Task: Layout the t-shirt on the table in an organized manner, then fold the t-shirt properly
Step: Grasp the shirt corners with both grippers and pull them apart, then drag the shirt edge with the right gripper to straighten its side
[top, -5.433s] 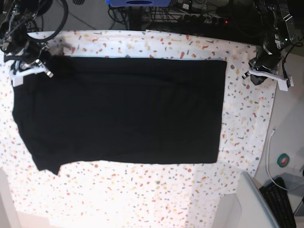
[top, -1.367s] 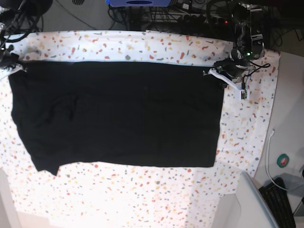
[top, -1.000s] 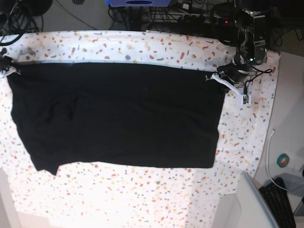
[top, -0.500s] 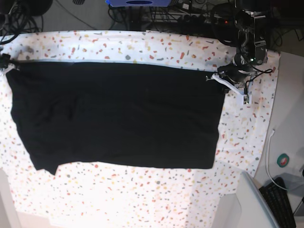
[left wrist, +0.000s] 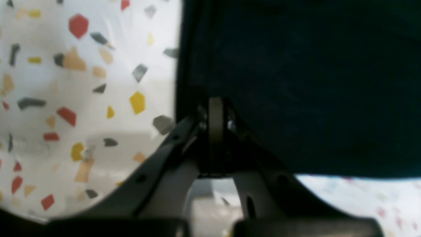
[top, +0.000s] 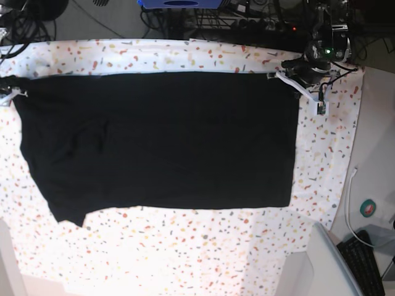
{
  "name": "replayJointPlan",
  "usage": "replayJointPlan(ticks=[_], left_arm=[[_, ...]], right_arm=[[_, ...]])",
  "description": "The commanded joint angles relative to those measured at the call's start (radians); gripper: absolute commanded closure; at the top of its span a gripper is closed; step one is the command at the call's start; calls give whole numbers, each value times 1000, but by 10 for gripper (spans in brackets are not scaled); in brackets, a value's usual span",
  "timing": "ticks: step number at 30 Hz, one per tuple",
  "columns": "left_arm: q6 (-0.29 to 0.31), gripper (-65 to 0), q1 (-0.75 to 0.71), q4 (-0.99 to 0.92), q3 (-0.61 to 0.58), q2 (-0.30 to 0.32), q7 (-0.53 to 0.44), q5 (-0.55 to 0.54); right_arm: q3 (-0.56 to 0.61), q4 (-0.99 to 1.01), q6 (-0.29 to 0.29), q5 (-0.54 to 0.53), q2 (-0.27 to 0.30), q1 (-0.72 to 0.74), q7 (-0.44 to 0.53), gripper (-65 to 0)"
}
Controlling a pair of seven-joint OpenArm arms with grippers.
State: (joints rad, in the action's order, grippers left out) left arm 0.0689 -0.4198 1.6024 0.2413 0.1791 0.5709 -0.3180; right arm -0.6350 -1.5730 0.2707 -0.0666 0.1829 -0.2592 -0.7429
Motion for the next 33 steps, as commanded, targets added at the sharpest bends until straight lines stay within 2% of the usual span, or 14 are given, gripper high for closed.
replayJointPlan(ticks=[1, 4, 7, 10, 11, 12, 13, 14, 19, 23, 33], left_arm=[[-10, 0, -11, 40, 33, -8, -15, 4], [-10, 0, -26, 85, 94, -26, -13, 4], [-10, 0, -12, 78, 103, -30, -13, 4], [-5, 0, 25, 43, 103, -56, -13, 4], [-5, 0, 35, 34, 102, -63, -13, 4], [-5, 0, 45, 23, 100, -69, -13, 4], [-5, 0, 52, 14, 100, -76, -13, 4], [-5, 0, 60, 0, 89, -77, -13, 4], [-5, 0, 77, -83, 22, -71, -18, 16], [-5, 0, 109, -181, 20, -65, -19, 16], [-5, 0, 108, -216, 14, 3, -16, 12]], right_arm=[[-4, -43, -3, 7, 7, -1, 16, -228], [2, -85, -1, 6, -39, -16, 19, -230], [4, -77, 0, 4, -64, -16, 23, -230], [53, -73, 17, 4, -81, -7, 24, -224], [65, -73, 35, 4, -81, -4, 26, -200], [73, -71, 60, 4, -84, -2, 26, -149], [79, -65, 80, 4, -84, 7, 26, -89], [74, -53, 94, 4, -85, 21, 23, 0], [71, 107, 103, 6, -78, 88, 24, 0], [71, 191, 103, 7, -62, 96, 24, 0], [70, 190, 103, 7, -62, 4, 24, 0]])
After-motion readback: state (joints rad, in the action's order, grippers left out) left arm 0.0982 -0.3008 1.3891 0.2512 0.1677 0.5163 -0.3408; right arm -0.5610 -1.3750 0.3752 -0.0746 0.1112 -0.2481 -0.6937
